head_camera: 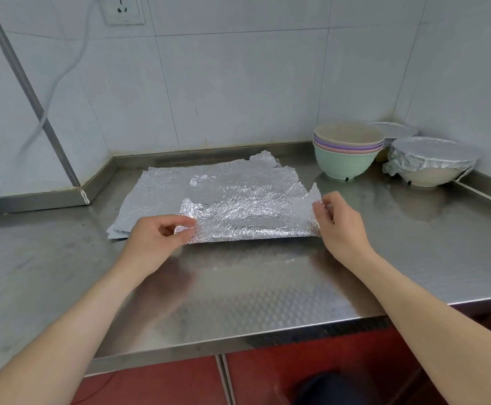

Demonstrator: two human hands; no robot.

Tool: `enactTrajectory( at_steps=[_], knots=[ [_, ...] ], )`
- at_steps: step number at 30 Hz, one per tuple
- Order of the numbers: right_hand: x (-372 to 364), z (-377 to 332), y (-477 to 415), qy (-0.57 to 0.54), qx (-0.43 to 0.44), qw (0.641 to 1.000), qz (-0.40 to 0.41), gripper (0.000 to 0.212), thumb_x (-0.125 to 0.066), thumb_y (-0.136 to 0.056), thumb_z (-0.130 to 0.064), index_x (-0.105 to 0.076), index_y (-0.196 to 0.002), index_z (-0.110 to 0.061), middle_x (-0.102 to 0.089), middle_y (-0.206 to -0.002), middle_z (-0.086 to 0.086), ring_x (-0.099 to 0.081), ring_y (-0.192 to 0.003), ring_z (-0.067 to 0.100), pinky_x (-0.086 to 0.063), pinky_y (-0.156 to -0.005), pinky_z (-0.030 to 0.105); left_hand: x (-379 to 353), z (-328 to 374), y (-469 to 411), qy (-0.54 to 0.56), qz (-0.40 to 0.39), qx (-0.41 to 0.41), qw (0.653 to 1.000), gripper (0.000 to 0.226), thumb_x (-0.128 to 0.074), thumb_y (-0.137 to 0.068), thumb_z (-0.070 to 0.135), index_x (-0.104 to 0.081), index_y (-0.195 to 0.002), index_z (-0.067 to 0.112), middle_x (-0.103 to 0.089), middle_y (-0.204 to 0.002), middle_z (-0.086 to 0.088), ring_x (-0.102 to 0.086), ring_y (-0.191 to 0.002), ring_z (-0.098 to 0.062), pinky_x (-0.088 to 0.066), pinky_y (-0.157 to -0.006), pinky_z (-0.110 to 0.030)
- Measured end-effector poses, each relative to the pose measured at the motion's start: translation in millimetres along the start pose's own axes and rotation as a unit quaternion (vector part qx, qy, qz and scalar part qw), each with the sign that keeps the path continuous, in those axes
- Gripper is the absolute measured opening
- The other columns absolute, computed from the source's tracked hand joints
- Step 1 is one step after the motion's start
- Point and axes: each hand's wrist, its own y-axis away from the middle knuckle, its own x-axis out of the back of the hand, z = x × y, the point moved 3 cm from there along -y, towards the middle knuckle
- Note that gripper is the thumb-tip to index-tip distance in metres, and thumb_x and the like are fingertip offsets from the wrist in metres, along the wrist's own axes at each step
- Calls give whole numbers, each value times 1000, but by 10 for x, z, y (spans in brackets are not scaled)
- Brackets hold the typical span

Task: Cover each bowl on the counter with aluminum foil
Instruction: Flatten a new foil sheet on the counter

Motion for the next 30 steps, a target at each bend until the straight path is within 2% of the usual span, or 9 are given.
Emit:
enactTrajectory(
  at_steps=[4, 6, 9, 12, 15, 17, 21, 26, 30],
  knots=[
    [9, -2, 7, -7, -1, 1000, 12, 19, -46, -101, -29, -46, -91, -13, -47, -58, -5, -42, -56, 16, -35, -60, 38, -10, 7, 16, 15, -6, 2, 1000, 36, -76, -80, 7, -75, -77, 43, -30, -53, 1, -26, -51, -12, -23, -52, -22],
    [4, -9, 8, -16, -2, 1000, 7, 20, -47, -101, -29, -46, -91, -11, -47, -59, -5, -41, -55, 16, -35, -60, 38, -18, -2, 15, 14, -4, 4, 1000, 40, -73, -83, 8, -73, -78, 48, -43, -55, -2, -32, -53, -17, -31, -57, -25],
    [26, -54, 10, -138, -54, 989, -17, 25, -54, -97, -35, -53, -98, -11, -53, -71, -5, -46, -63, 13, -40, -65, 33, -20, 22, 4, 40, 3, 2, 999, 40, -68, -87, 5, -74, -81, 43, -64, -83, 2, -40, -60, -20, -38, -65, -29],
    [154, -26, -14, -263, -116, 951, -112, 46, -72, -80, -50, -60, -108, -15, -65, -91, -12, -59, -82, 4, -43, -77, 21, 24, 31, -11, 80, -1, 2, 997, 41, -63, -89, 0, -75, -80, 39, -67, -97, 12, -46, -69, -21, -40, -63, -28],
    [218, 56, -21, -261, -98, 931, -237, 58, -85, -71, -22, -58, -121, -16, -68, -115, -8, -63, -92, -7, -47, -80, 13, 66, -16, -24, 118, -12, 17, 993, 39, -60, -91, -3, -77, -81, 30, -65, -79, 14, -44, -67, -18, -38, -53, -16],
    [202, 71, -42, -202, -75, 951, -222, 50, -82, -73, -8, -61, -118, -14, -68, -115, -4, -61, -82, -8, -48, -72, 11, 71, -74, -24, 137, -17, 38, 990, 38, -59, -91, -4, -77, -80, 28, -60, -68, 7, -41, -62, -13, -34, -48, -13],
    [144, 41, -69, -201, -67, 963, -169, 25, -79, -79, -11, -74, -102, -16, -74, -100, -3, -64, -85, 5, -49, -81, 16, 52, -98, -6, 138, -40, 58, 988, 40, -59, -91, -2, -77, -79, 31, -56, -62, 9, -42, -56, -9, -36, -50, -13],
    [131, 73, -81, -179, -45, 967, -178, 18, -75, -83, -14, -75, -100, -19, -75, -95, -5, -63, -82, 5, -48, -85, 22, 114, -82, 45, 80, -97, 55, 991, 29, -79, -72, 15, -76, -93, 35, -72, -100, 15, -62, -86, -2, -44, -83, -20],
    [122, 53, -47, -201, -44, 961, -186, 16, -73, -84, -7, -73, -97, -17, -75, -88, -3, -62, -76, 2, -48, -76, 14, 75, -70, 27, 39, -73, 61, 995, 19, -79, -75, 9, -77, -88, 23, -51, -48, 17, -35, -54, -12, -35, -58, -19]
  ],
)
